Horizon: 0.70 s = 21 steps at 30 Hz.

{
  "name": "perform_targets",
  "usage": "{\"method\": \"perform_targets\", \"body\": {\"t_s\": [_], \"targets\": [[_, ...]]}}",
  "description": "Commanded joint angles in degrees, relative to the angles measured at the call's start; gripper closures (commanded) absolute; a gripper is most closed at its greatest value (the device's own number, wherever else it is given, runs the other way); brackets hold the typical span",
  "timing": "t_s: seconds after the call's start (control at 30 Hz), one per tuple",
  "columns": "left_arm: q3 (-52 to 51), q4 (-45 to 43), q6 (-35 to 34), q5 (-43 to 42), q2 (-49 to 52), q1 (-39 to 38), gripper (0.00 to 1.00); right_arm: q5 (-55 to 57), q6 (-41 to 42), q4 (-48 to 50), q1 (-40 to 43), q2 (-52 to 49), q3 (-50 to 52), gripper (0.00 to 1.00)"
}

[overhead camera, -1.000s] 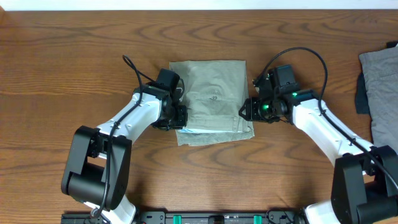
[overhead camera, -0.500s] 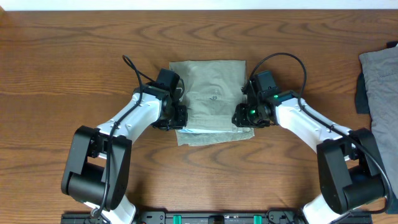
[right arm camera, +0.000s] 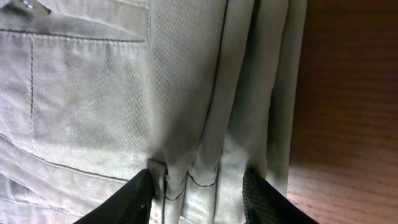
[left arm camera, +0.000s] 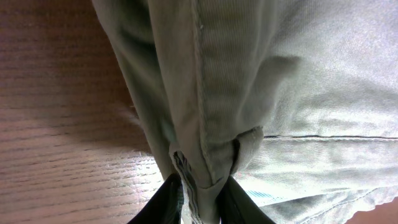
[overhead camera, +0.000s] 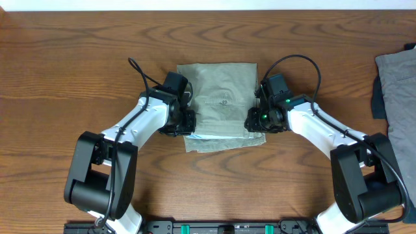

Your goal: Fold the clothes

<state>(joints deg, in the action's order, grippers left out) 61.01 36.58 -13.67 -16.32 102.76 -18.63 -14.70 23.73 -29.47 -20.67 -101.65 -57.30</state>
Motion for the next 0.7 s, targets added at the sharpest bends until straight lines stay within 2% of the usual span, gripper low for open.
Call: {"method": "perform_targets", "body": {"t_s": [0.0,0.13,0.2,0.43,0.6,0.67], "targets": [[1.38,0.17,-0.35,0.52,0.85,0.31,0.78,0.28,1.16,0.39,-0.37,-0.48,0.09,0.55],[1.62,0.20,-0.35,0.44,0.52,0.31,0.77,-0.33,1.60,0.57,-0.37,-0.48,0.09,0.56],[1.68,0.20,-0.35,0.31,-0.39,0.31,0.68,-0.33,1.60,0.55,-0.37,-0.48,0.09,0.55],[1.75,0.31,-0.55,-2.29,-6.78,0.31,0.52,-0.28,2.45,0.55,-0.37,-0.48,0.09,0.55],[1.75,1.01,-0.57,-3.52,-10.67,0.31,0.51,-0.31,2.99,0.52,-0.42,-0.48,0.11,0.56],[1.75,1.84,-3.34,-1.64,-11.06,0.33,0.50,-0.33,3.80,0.48,-0.42,-0.48,0.11,0.55]]}}
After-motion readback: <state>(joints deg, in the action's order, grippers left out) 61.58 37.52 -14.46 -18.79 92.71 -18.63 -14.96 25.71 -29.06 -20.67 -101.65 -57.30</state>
